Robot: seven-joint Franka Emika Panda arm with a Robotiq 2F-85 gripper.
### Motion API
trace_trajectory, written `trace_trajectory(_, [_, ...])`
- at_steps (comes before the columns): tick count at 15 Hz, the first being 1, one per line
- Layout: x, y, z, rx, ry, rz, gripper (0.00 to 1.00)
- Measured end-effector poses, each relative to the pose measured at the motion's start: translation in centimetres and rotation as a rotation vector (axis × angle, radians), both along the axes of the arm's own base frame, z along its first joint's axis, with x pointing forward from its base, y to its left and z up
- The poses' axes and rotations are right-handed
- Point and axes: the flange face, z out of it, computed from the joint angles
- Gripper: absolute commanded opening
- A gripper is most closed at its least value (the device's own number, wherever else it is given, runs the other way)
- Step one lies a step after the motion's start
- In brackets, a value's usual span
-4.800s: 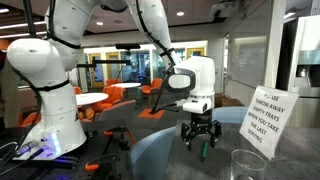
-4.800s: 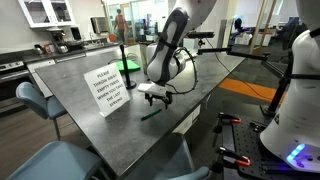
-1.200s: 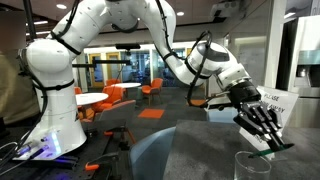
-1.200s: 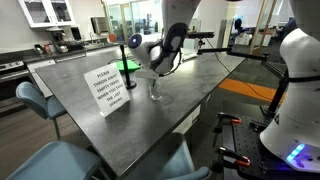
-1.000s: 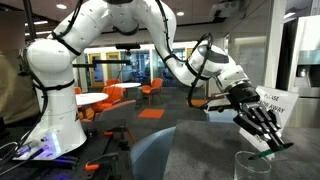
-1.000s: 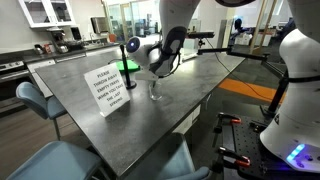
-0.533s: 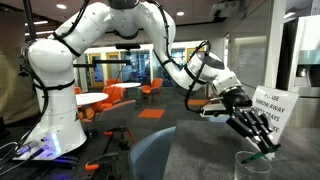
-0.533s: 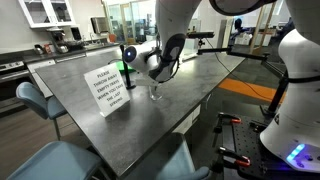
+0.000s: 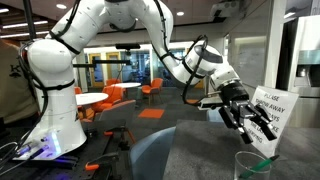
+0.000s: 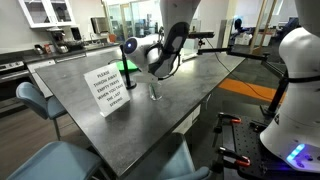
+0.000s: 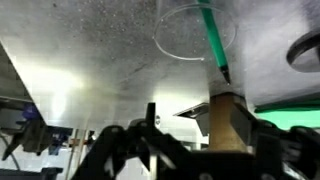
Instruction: Put the green pen inside the glass
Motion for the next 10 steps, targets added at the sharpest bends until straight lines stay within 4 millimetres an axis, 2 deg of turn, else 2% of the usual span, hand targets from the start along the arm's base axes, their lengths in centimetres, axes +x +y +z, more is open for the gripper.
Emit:
trace_trajectory(5, [-1.1, 0.4, 3.4, 0.183, -0.01, 0.067, 1.0])
trace_trajectory(10, [-3.3, 0.5, 6.3, 0.363, 0.01, 0.2, 1.0])
